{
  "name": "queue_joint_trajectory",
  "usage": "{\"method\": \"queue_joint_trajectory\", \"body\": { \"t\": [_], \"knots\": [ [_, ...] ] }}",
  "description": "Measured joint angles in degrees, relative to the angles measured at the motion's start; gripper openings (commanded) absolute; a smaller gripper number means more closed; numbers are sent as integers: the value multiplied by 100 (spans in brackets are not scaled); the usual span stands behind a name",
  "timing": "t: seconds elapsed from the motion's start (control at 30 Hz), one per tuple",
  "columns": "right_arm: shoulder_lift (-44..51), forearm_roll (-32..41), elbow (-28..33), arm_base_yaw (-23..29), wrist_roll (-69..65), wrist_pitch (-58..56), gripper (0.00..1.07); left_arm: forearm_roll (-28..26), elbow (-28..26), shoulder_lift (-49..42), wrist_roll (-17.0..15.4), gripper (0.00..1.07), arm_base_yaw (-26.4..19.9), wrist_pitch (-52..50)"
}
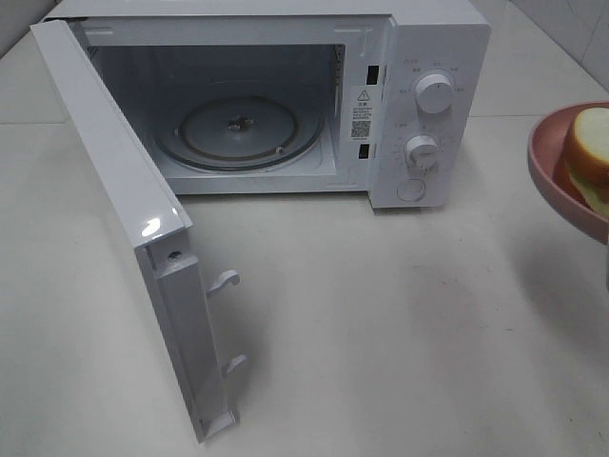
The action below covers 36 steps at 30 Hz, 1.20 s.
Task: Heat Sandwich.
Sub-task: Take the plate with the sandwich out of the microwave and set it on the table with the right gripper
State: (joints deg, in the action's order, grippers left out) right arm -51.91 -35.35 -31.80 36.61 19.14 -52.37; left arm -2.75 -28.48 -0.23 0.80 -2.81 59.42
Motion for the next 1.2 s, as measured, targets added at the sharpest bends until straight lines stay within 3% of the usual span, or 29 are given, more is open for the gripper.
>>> {"method": "queue_joint_trajectory", "body": {
  "t": [0.57, 0.8, 1.2],
  "knots": [
    [-138, -699, 0, 0, -2825, -670, 1, 0, 0, 0, 0, 103, 0, 0],
    [-791, -957, 0, 0, -4085, -745, 1, 0, 0, 0, 0, 103, 0, 0],
    [-1770, -980, -235, 0, -5099, -670, 1, 0, 0, 0, 0, 103, 0, 0]
  ]
}}
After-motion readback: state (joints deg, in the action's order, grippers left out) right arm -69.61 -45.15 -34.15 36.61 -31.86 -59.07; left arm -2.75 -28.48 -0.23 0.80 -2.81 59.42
